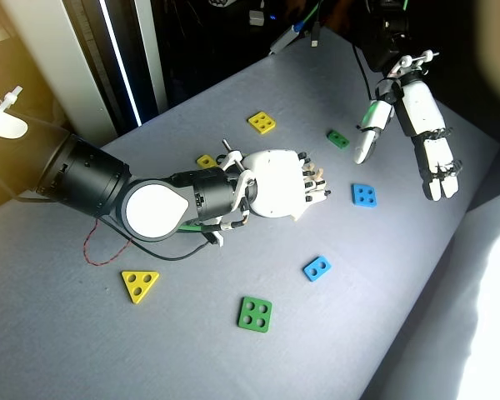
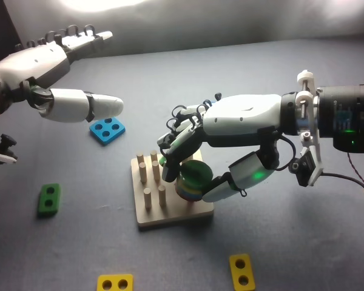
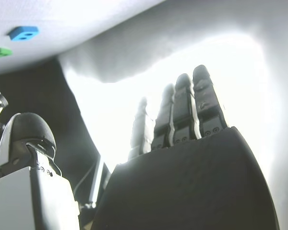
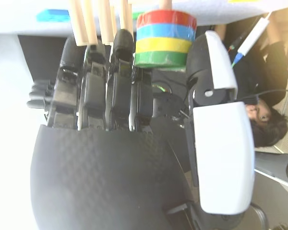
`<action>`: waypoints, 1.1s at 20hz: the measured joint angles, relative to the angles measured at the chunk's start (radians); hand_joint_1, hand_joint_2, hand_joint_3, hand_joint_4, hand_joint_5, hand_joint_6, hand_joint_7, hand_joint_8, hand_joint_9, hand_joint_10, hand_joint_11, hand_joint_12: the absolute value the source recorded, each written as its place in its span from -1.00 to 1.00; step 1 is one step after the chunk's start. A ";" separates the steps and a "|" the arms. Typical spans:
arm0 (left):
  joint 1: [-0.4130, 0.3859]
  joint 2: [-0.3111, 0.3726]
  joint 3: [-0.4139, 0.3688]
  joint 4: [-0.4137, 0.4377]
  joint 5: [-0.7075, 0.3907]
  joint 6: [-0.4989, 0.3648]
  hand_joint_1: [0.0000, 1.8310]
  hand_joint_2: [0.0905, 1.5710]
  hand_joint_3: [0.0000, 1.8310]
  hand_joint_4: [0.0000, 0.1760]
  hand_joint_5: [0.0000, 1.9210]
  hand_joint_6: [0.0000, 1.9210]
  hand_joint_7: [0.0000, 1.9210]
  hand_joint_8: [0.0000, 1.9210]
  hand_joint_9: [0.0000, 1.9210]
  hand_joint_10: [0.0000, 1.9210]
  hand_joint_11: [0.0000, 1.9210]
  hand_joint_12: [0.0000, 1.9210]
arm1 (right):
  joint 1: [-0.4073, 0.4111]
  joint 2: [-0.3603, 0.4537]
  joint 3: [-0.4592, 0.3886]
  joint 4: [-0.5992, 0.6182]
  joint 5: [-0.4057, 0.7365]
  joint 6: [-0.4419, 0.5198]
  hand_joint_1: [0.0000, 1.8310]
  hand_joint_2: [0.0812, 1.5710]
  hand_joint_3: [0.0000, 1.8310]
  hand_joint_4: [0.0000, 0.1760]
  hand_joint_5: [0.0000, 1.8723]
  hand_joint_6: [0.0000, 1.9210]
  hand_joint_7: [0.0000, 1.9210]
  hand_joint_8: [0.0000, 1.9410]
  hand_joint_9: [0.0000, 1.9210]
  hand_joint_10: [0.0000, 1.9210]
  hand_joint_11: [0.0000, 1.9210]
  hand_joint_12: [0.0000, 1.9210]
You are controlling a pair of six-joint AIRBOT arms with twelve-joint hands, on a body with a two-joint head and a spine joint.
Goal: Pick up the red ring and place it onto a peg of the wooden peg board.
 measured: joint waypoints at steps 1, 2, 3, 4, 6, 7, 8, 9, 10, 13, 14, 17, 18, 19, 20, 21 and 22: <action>0.000 0.000 0.000 -0.001 0.000 0.000 -0.51 0.28 -1.00 0.60 -0.93 -1.00 -1.00 -1.00 -1.00 -1.00 -1.00 -1.00 | 0.000 0.000 0.000 0.000 0.000 0.000 0.13 0.50 -1.00 -1.00 -0.13 0.30 -0.36 -0.99 -0.61 -0.98 -1.00 -0.02; 0.000 0.000 0.000 -0.002 0.000 0.000 -0.50 0.29 -1.00 0.52 -0.93 -1.00 -1.00 -1.00 -1.00 -1.00 -1.00 -1.00 | 0.000 0.000 -0.001 0.000 0.001 0.001 0.16 0.50 -1.00 -1.00 -0.12 0.29 -0.35 -0.99 -0.60 -0.99 -1.00 0.03; 0.000 0.000 0.000 -0.002 0.000 0.000 -0.51 0.28 -1.00 0.56 -0.93 -1.00 -1.00 -1.00 -1.00 -1.00 -1.00 -1.00 | 0.000 0.000 -0.004 0.000 0.003 0.002 0.16 0.50 -1.00 -1.00 -0.12 0.29 -0.36 -0.99 -0.61 -0.99 -1.00 -0.03; 0.000 0.000 0.000 -0.002 0.000 0.000 -0.51 0.28 -1.00 0.61 -0.92 -1.00 -1.00 -1.00 -1.00 -1.00 -1.00 -1.00 | 0.000 0.000 -0.006 -0.003 0.003 0.006 0.15 0.50 -1.00 -1.00 -0.12 0.30 -0.38 -0.99 -0.60 -0.99 -1.00 0.05; 0.000 0.000 0.000 -0.001 0.000 0.000 -0.51 0.27 -1.00 0.73 -0.92 -1.00 -1.00 -1.00 -1.00 -1.00 -1.00 -1.00 | 0.000 0.000 -0.010 -0.011 0.006 0.017 0.16 0.49 -1.00 -1.00 -0.11 0.28 -0.38 -0.99 -0.58 -0.98 -1.00 0.23; 0.000 0.000 0.000 -0.001 0.000 0.000 -0.50 0.28 -1.00 0.60 -0.92 -1.00 -1.00 -1.00 -1.00 -1.00 -1.00 -1.00 | 0.000 0.000 -0.010 -0.015 0.011 0.025 0.16 0.49 -1.00 -1.00 -0.11 0.28 -0.38 -0.99 -0.58 -0.98 -1.00 0.26; 0.000 0.000 0.000 -0.001 0.000 0.000 -0.50 0.29 -1.00 0.62 -0.93 -1.00 -1.00 -1.00 -1.00 -1.00 -1.00 -1.00 | 0.000 0.000 -0.010 -0.019 0.015 0.031 0.16 0.49 -1.00 -1.00 -0.11 0.28 -0.37 -0.99 -0.59 -0.98 -1.00 0.32; 0.000 0.000 0.000 -0.001 0.000 0.000 -0.50 0.29 -1.00 0.59 -0.93 -1.00 -1.00 -1.00 -1.00 -1.00 -1.00 -1.00 | 0.000 0.000 -0.011 -0.019 0.015 0.033 0.16 0.49 -1.00 -1.00 -0.11 0.28 -0.37 -0.99 -0.59 -0.98 -1.00 0.33; 0.001 0.000 0.000 -0.001 0.000 0.000 -0.49 0.29 -1.00 0.63 -0.92 -1.00 -1.00 -1.00 -1.00 -1.00 -1.00 -1.00 | 0.000 0.001 -0.011 -0.019 0.015 0.033 0.16 0.49 -1.00 -1.00 -0.11 0.28 -0.38 -0.99 -0.57 -0.98 -1.00 0.34; 0.004 0.000 0.000 -0.003 0.002 0.000 -0.52 0.29 -1.00 0.62 -0.93 -1.00 -1.00 -1.00 -1.00 -1.00 -1.00 -1.00 | 0.000 0.002 -0.011 -0.026 0.016 0.034 0.17 0.50 -1.00 -1.00 -0.12 0.29 -0.38 -1.00 -0.57 -0.97 -1.00 0.36; 0.004 0.000 0.000 -0.003 0.000 0.000 -0.52 0.29 -1.00 0.65 -0.93 -1.00 -1.00 -1.00 -1.00 -1.00 -1.00 -1.00 | 0.000 0.002 -0.011 -0.026 0.016 0.034 0.17 0.50 -1.00 -1.00 -0.12 0.29 -0.39 -1.00 -0.57 -0.97 -1.00 0.36; 0.005 0.000 0.000 -0.003 0.000 0.000 -0.51 0.27 -1.00 0.74 -0.93 -1.00 -1.00 -1.00 -1.00 -1.00 -1.00 -1.00 | -0.001 0.002 -0.011 -0.026 0.016 0.034 0.13 0.50 -1.00 -1.00 -0.13 0.31 -0.40 -1.00 -0.61 -0.99 -1.00 0.17; 0.004 0.000 0.000 -0.003 0.000 0.000 -0.51 0.28 -1.00 0.68 -0.92 -1.00 -1.00 -1.00 -1.00 -1.00 -1.00 -1.00 | -0.001 0.002 -0.011 -0.027 0.016 0.035 0.09 0.53 -1.00 -0.78 -0.18 0.37 -0.41 -1.00 -0.59 -0.98 -1.00 0.27; 0.005 0.000 0.000 -0.003 0.000 0.000 -0.50 0.28 -1.00 0.59 -0.92 -1.00 -1.00 -1.00 -1.00 -1.00 -1.00 -1.00 | -0.001 0.002 -0.011 -0.027 0.016 0.035 0.06 0.55 -1.00 -0.28 -0.21 0.40 -0.42 -1.00 -0.57 -0.97 -1.00 0.35; 0.004 0.000 0.000 -0.002 0.000 0.000 -0.50 0.29 -1.00 0.52 -0.93 -1.00 -1.00 -1.00 -1.00 -1.00 -1.00 -1.00 | -0.001 0.003 -0.011 -0.028 0.016 0.035 0.07 0.43 -1.00 -0.73 -0.41 -0.05 -0.44 -1.00 -0.57 -0.96 -1.00 0.35; 0.004 0.000 0.000 -0.003 0.000 0.000 -0.49 0.29 -1.00 0.46 -0.93 -1.00 -1.00 -1.00 -1.00 -1.00 -1.00 -1.00 | -0.001 0.003 -0.011 -0.029 0.016 0.035 0.01 0.36 -1.00 -0.79 -0.45 -0.36 -0.46 -1.00 -0.59 -0.97 -1.00 0.34; 0.004 0.000 0.000 -0.003 0.000 0.000 -0.50 0.29 -1.00 0.53 -0.93 -1.00 -1.00 -1.00 -1.00 -1.00 -1.00 -1.00 | -0.001 0.003 -0.011 -0.029 0.016 0.035 -0.11 0.30 -1.00 -0.61 -0.50 -0.62 -0.50 -1.00 -0.62 -0.98 -1.00 0.30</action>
